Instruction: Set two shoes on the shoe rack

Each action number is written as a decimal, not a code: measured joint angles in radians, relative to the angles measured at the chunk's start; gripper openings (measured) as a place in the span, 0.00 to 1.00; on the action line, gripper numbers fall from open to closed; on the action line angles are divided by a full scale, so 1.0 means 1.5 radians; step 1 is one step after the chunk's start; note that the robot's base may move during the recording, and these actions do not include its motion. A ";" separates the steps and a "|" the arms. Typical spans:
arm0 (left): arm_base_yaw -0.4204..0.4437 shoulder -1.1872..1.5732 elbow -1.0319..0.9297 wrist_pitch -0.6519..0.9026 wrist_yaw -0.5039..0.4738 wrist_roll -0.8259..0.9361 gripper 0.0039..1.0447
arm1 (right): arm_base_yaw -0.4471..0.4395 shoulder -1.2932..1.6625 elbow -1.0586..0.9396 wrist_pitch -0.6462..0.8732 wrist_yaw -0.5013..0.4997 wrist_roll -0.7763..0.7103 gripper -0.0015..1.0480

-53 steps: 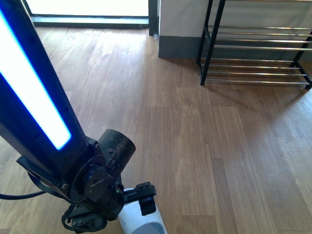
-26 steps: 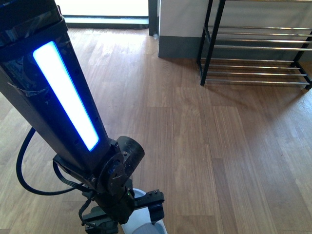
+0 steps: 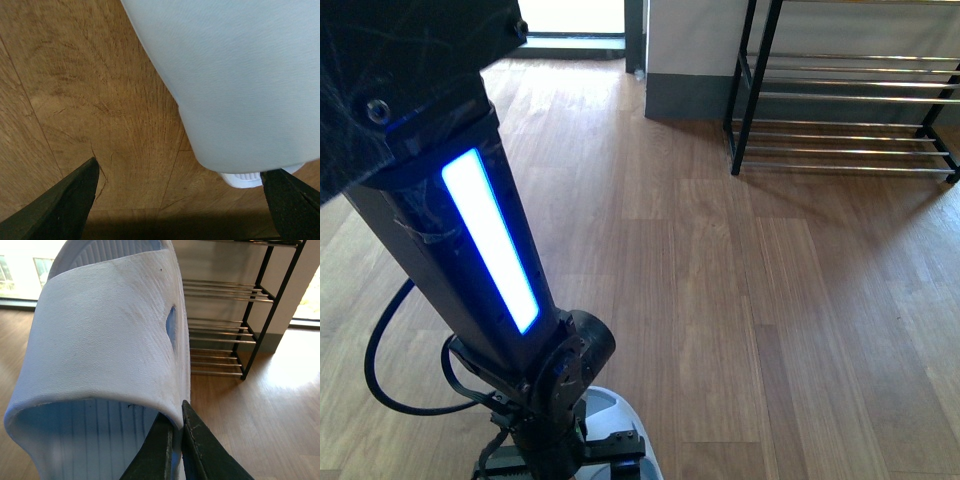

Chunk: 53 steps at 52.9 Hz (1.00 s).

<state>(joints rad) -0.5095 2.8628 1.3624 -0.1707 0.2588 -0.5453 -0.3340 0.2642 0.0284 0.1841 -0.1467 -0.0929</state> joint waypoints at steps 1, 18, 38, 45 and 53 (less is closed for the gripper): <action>-0.001 0.002 0.001 0.001 0.000 0.002 0.91 | 0.000 0.000 0.000 0.000 0.000 0.000 0.02; -0.019 0.036 0.020 0.061 -0.018 0.030 0.91 | 0.000 0.000 0.000 0.000 0.000 0.000 0.02; -0.018 0.036 0.019 0.075 -0.107 0.062 0.90 | 0.000 0.000 0.000 0.000 0.000 0.000 0.02; -0.016 0.037 0.016 0.099 -0.145 0.067 0.67 | 0.000 0.000 0.000 0.000 0.000 0.000 0.02; -0.010 0.037 0.015 0.118 -0.187 0.064 0.45 | 0.000 0.000 0.000 0.000 0.000 0.000 0.02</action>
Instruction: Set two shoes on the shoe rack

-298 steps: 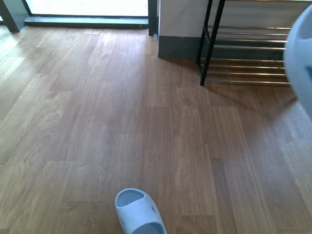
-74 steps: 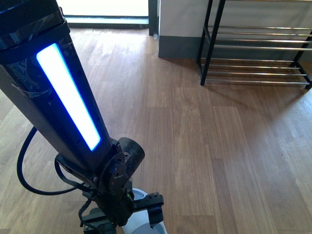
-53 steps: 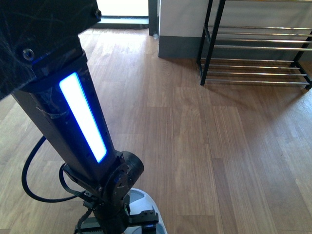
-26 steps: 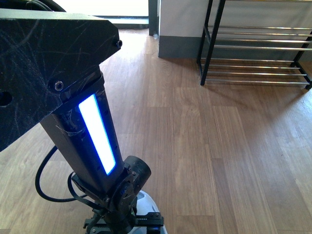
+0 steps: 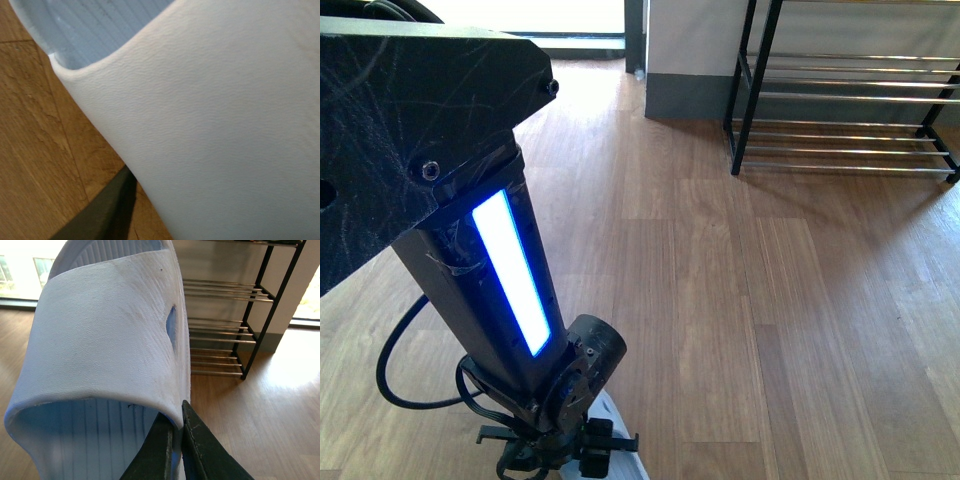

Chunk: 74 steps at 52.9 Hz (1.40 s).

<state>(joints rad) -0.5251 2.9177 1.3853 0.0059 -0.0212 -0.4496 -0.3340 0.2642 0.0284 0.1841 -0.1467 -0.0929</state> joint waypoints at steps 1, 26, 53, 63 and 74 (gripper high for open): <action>0.001 0.000 -0.001 0.002 -0.009 0.000 0.40 | 0.000 0.000 0.000 0.000 0.000 0.000 0.02; 0.054 -0.089 -0.072 0.008 -0.063 0.014 0.02 | 0.000 0.000 0.000 0.000 0.000 0.000 0.02; 0.131 -0.549 -0.339 0.060 -0.159 0.104 0.02 | 0.000 0.000 0.000 0.000 0.000 0.000 0.02; 0.159 -0.801 -0.469 0.036 -0.219 0.153 0.02 | 0.000 0.000 0.000 0.000 0.000 0.000 0.02; 0.170 -1.091 -0.588 -0.033 -0.320 0.212 0.02 | 0.000 0.000 0.000 0.000 0.000 0.000 0.02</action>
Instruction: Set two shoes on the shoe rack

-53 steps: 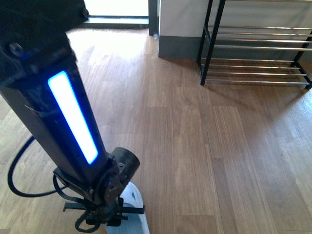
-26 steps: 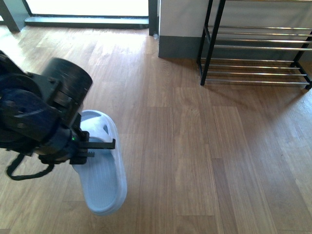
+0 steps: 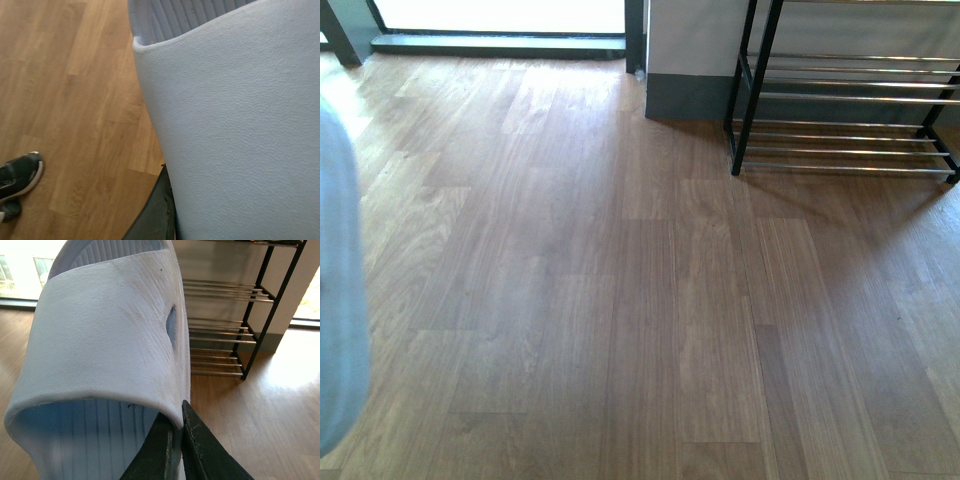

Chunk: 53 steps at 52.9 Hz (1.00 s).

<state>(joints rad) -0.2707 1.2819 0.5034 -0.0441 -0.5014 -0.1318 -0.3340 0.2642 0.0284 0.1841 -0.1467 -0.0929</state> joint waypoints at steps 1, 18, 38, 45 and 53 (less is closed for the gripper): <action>-0.004 -0.027 -0.011 -0.006 -0.017 0.007 0.02 | 0.000 0.000 0.000 0.000 0.000 0.000 0.02; -0.202 -0.428 -0.210 0.156 -0.381 0.105 0.02 | 0.000 0.000 0.000 0.000 0.000 0.000 0.02; -0.274 -0.412 -0.328 0.530 -0.500 0.285 0.02 | 0.000 0.000 0.000 0.000 0.000 0.000 0.02; -0.277 -0.346 -0.329 0.687 -0.506 0.361 0.02 | 0.000 0.000 0.000 0.000 0.000 0.000 0.02; -0.277 -0.341 -0.329 0.694 -0.507 0.388 0.02 | 0.000 0.000 0.000 0.000 0.000 0.000 0.02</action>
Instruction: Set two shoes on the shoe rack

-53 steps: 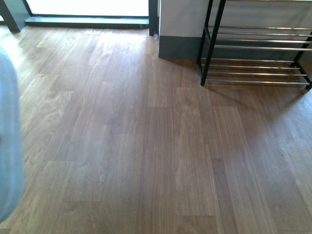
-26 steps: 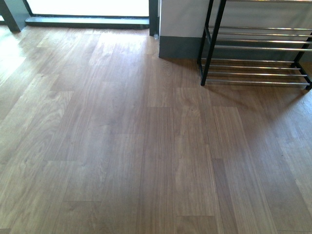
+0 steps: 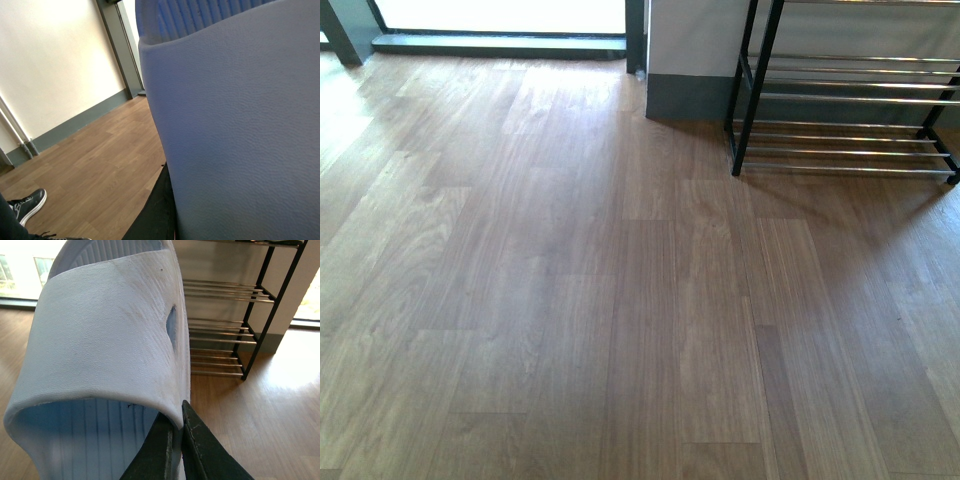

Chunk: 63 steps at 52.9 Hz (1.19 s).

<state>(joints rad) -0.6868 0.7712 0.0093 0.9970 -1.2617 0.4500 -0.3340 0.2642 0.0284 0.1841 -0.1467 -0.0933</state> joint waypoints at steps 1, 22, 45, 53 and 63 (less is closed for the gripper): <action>0.000 0.000 0.000 0.000 0.000 0.000 0.02 | 0.000 0.000 0.000 0.000 0.000 0.000 0.02; 0.000 0.001 0.000 0.001 0.000 0.009 0.02 | 0.000 0.000 0.000 0.000 0.000 0.000 0.02; 0.000 0.001 0.000 0.002 0.000 0.011 0.02 | 0.000 0.000 0.000 0.000 0.000 0.000 0.02; 0.000 0.001 0.000 0.002 0.000 0.011 0.02 | 0.000 0.000 0.000 0.000 0.000 0.000 0.02; 0.000 0.001 0.000 0.002 0.000 0.011 0.02 | 0.000 0.000 0.000 0.000 0.000 0.000 0.02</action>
<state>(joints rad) -0.6868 0.7727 0.0093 0.9997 -1.2617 0.4671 -0.3340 0.2642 0.0284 0.1841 -0.1467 -0.0933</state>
